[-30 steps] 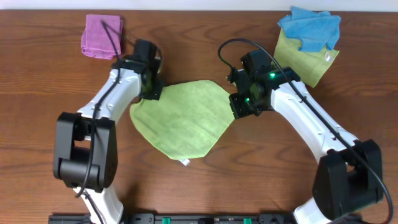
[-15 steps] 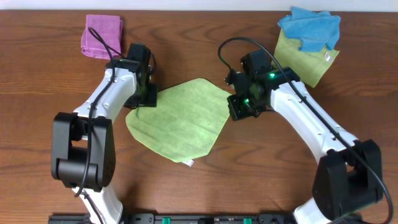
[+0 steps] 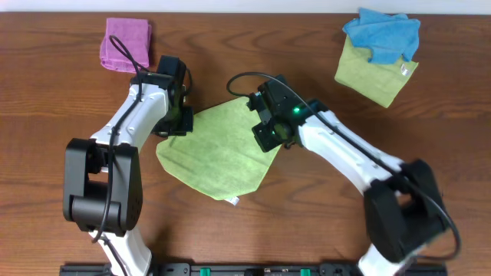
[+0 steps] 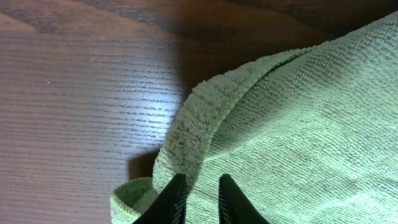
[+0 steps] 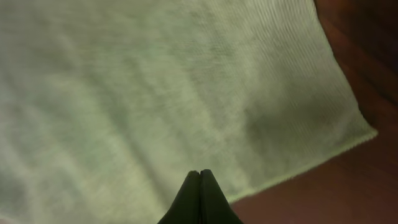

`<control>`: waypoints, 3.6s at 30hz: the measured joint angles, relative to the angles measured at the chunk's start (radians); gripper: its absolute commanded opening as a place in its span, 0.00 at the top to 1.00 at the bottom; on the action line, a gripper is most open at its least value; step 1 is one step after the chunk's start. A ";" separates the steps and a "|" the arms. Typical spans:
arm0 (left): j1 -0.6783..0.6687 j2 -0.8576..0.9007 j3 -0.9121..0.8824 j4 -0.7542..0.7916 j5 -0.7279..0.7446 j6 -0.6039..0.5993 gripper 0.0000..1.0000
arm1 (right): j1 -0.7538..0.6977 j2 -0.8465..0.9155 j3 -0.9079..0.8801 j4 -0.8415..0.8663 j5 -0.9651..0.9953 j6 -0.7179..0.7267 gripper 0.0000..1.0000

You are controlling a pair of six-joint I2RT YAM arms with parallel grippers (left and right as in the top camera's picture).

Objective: Fold the cloth

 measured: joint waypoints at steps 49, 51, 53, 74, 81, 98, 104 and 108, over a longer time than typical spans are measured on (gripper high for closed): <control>-0.215 0.000 -0.169 0.072 0.124 -0.202 0.94 | -0.251 0.181 0.001 0.301 0.034 0.008 0.99; -0.216 0.000 -0.169 0.073 0.126 -0.209 0.94 | -0.251 0.181 0.013 0.267 0.037 0.008 0.87; -0.210 0.000 -0.169 0.073 0.131 -0.212 0.94 | -0.251 0.181 0.033 0.213 0.039 0.016 0.71; -0.127 -0.291 -0.192 0.126 0.066 -0.156 0.34 | -0.251 -0.272 0.040 -0.287 0.004 0.024 0.54; -0.040 -0.289 -0.355 0.225 0.153 -0.117 0.28 | -0.251 -0.410 -0.343 -0.103 -0.081 0.079 0.47; 0.005 -0.257 -0.444 0.348 0.259 -0.081 0.26 | -0.251 -0.410 -0.578 0.162 -0.174 0.135 0.49; 0.005 -0.218 -0.449 0.367 0.300 -0.074 0.26 | -0.251 -0.348 -0.598 0.214 -0.201 0.138 0.49; 0.005 -0.213 -0.449 0.372 0.341 -0.070 0.26 | -0.251 -0.318 -0.598 0.269 -0.219 0.139 0.47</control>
